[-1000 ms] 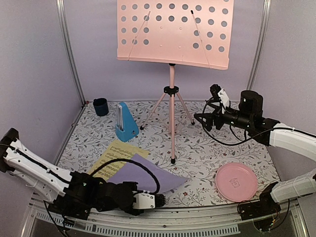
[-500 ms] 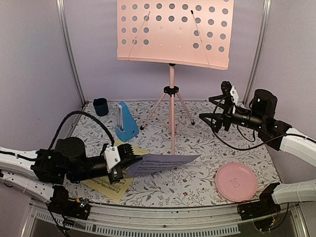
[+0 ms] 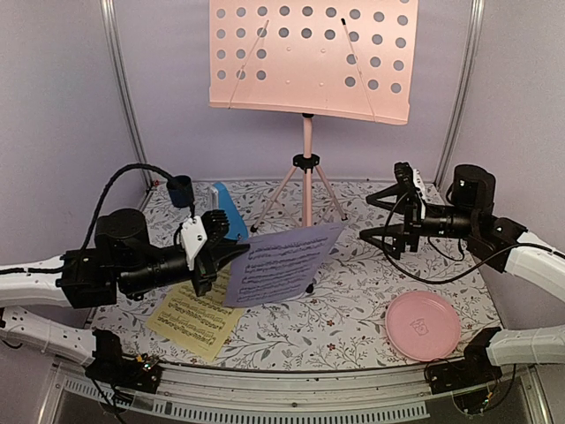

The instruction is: Set up the instrument practice props

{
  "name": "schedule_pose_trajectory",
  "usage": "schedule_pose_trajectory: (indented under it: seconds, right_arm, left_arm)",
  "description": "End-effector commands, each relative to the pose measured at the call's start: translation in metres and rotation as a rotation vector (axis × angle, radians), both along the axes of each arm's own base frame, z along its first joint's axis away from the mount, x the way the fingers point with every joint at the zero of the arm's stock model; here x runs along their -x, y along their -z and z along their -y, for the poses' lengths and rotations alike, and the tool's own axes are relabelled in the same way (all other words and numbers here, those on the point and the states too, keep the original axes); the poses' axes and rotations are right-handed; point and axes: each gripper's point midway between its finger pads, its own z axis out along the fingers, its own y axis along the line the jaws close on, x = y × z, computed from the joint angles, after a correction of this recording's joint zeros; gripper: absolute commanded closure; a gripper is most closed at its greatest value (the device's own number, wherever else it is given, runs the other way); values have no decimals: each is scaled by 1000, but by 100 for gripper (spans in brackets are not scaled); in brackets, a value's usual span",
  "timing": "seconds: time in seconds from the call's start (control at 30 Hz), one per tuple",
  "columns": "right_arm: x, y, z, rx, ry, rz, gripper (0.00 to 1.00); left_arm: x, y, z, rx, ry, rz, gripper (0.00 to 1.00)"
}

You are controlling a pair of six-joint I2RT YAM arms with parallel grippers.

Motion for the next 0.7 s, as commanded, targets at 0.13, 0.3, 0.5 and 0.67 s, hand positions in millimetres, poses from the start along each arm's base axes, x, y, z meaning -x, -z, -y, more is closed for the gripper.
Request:
schedule_pose_trajectory:
  seconds: [0.13, 0.3, 0.5, 0.67]
  right_arm:
    - [8, 6, -7, 54, -57, -39, 4]
    - [11, 13, -6, 33, -54, -23, 4]
    - [15, 21, -7, -2, -72, -46, 4]
    - [16, 27, -10, -5, -92, -63, 4]
  left_arm:
    - [-4, -36, -9, 104, 54, 4, 100]
    - [0, -50, -14, 121, 91, 18, 100]
    - [-3, -60, -24, 149, 90, 25, 100]
    - [-6, -64, -29, 160, 99, 21, 100]
